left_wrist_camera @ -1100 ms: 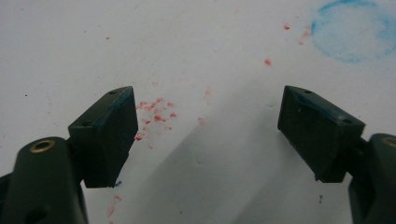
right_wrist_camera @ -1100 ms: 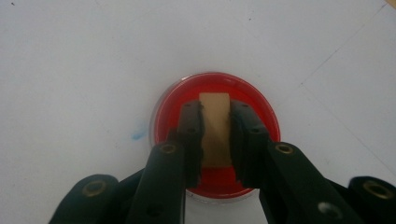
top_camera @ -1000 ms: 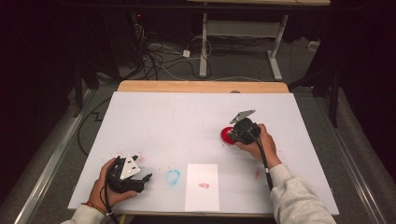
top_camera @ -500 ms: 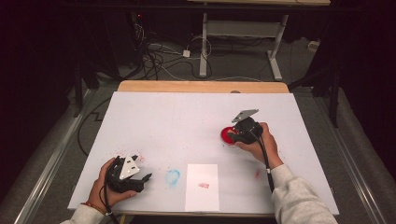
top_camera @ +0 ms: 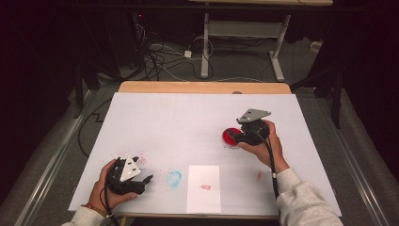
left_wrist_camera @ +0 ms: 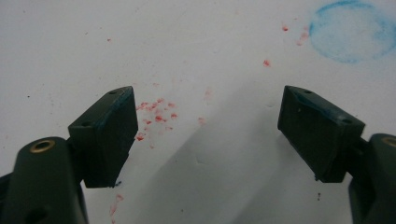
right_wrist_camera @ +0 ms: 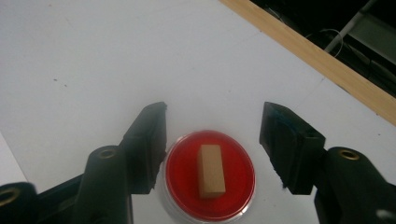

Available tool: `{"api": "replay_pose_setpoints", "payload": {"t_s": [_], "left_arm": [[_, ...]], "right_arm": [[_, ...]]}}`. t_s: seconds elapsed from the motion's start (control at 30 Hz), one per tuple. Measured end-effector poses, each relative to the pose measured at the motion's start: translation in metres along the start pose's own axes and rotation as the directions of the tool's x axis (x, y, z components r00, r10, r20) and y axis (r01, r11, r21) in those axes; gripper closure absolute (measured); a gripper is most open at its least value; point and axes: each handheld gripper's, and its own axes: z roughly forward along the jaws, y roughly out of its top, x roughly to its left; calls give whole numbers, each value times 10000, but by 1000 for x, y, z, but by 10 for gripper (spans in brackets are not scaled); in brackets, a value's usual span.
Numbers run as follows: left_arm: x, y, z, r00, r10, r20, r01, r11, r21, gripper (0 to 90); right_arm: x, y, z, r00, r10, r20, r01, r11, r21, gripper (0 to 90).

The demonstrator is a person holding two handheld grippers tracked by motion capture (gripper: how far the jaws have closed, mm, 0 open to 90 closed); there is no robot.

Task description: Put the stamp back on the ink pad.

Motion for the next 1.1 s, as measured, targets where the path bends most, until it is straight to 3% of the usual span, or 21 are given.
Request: {"api": "replay_pose_setpoints", "payload": {"t_s": [0.27,0.53,0.8,1.1], "left_arm": [[0,0,0,10000,-16,-7,16,10000,-2,197],[0,0,0,10000,-16,-25,16,10000,-14,196],[0,0,0,10000,-21,-14,21,10000,-21,196],[0,1,-1,10000,-24,-51,24,10000,-37,196]], "right_arm": [[3,2,-13,9993,95,356,-76,9986,-532,302],[5,1,-28,9979,154,635,-73,9922,-1247,276],[10,-2,-45,9970,-17,771,159,9830,-1831,278],[24,-4,-59,9915,-402,1235,648,9771,-2026,232]]}}
